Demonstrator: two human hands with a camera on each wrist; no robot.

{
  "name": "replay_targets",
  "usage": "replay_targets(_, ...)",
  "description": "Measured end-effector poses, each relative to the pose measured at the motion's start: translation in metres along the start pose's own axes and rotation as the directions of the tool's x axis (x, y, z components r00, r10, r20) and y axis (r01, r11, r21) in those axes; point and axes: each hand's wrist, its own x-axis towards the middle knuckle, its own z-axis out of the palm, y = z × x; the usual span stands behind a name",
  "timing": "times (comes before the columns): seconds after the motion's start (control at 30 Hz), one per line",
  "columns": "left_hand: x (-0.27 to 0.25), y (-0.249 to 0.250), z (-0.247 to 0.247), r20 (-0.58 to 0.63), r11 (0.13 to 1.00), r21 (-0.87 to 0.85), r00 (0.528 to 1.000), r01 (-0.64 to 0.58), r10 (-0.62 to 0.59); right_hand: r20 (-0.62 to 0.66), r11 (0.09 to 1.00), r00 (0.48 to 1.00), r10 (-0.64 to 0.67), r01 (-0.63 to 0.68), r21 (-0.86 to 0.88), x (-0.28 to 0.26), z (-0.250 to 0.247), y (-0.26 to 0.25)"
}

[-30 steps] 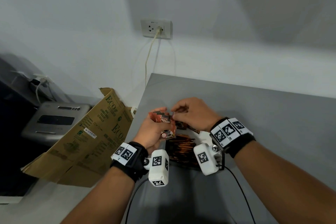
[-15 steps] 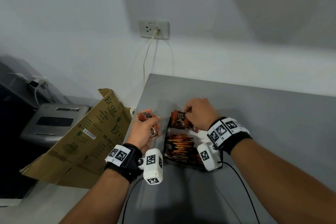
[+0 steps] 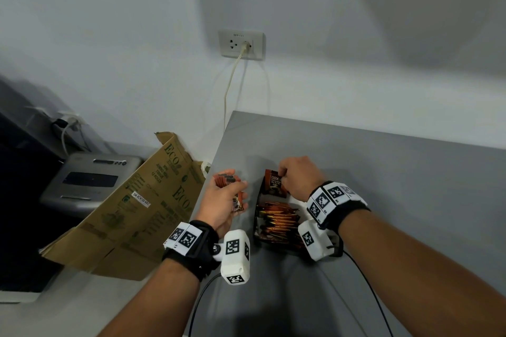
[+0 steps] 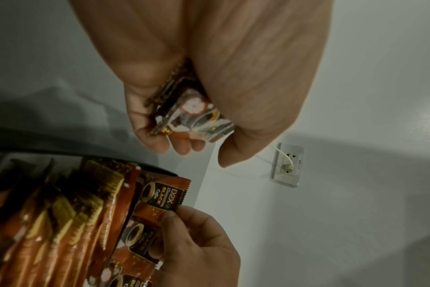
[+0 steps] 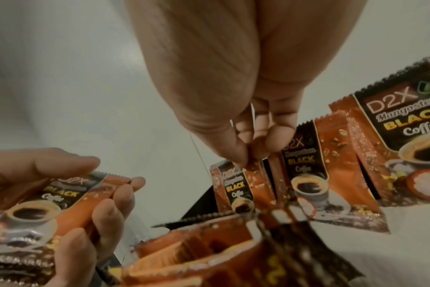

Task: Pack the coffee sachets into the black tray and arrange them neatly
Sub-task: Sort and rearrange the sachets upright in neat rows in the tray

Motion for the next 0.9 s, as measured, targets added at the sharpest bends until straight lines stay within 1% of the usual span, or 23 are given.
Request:
replay_targets(0.2, 0.001, 0.001, 0.005, 0.039, 1.000, -0.007, 0.999, 0.025, -0.025, -0.012, 1.000, 1.000, -0.012, 0.012, 0.013, 0.001, 0.002, 0.002)
replay_targets(0.27, 0.000, 0.003, 0.007, 0.070, 1.000, 0.009, 0.997, 0.018, -0.018, -0.046, 0.999, 0.999, -0.019, 0.020, 0.025, -0.002, -0.001, 0.002)
replay_targets(0.3, -0.001, 0.004, 0.009, 0.091, 1.000, 0.024, 0.996, 0.010, -0.013, -0.083, 0.999, 0.996, -0.028, 0.031, 0.037, -0.003, -0.004, 0.002)
replay_targets(0.33, -0.001, 0.004, 0.010, 0.114, 0.999, 0.038, 0.993, 0.002, -0.007, -0.126, 0.997, 0.991, -0.039, 0.047, 0.062, -0.006, -0.008, 0.002)
replay_targets(0.4, -0.001, 0.004, 0.015, 0.158, 0.999, 0.052, 0.987, -0.007, -0.002, -0.173, 0.978, 0.984, -0.046, 0.080, 0.193, -0.015, -0.017, -0.002)
replay_targets(0.47, 0.000, 0.002, 0.022, 0.189, 0.999, 0.052, 0.982, -0.014, 0.004, -0.127, 0.924, 0.989, -0.077, 0.118, 0.363, -0.024, -0.025, -0.008)
replay_targets(0.5, 0.000, 0.002, 0.027, 0.203, 0.998, 0.054, 0.979, -0.023, 0.011, -0.093, 0.899, 0.991, -0.100, 0.130, 0.419, -0.027, -0.027, -0.011)
replay_targets(0.57, 0.002, -0.001, 0.037, 0.242, 0.997, 0.055, 0.970, -0.050, 0.035, -0.066, 0.881, 0.989, -0.133, 0.148, 0.448, -0.031, -0.029, -0.013)
replay_targets(0.63, 0.003, -0.002, 0.043, 0.259, 0.996, 0.061, 0.965, -0.064, 0.046, -0.097, 0.886, 0.988, -0.117, 0.148, 0.440, -0.033, -0.034, -0.012)
replay_targets(0.73, 0.003, -0.001, 0.045, 0.210, 0.997, 0.062, 0.977, -0.054, 0.040, -0.169, 0.896, 0.985, -0.033, 0.105, 0.432, -0.034, -0.044, 0.000)
replay_targets(0.8, 0.005, 0.000, 0.040, 0.120, 0.998, 0.049, 0.992, -0.048, 0.042, -0.204, 0.918, 0.979, 0.018, 0.064, 0.392, -0.033, -0.046, 0.010)
replay_targets(0.87, 0.007, 0.000, 0.033, 0.039, 0.997, 0.058, 0.998, -0.054, 0.051, -0.189, 0.940, 0.981, 0.046, 0.022, 0.341, -0.031, -0.041, 0.017)
replay_targets(0.9, 0.008, -0.001, 0.030, 0.019, 0.996, 0.069, 0.998, -0.055, 0.054, -0.171, 0.946, 0.984, 0.053, 0.005, 0.324, -0.029, -0.036, 0.018)
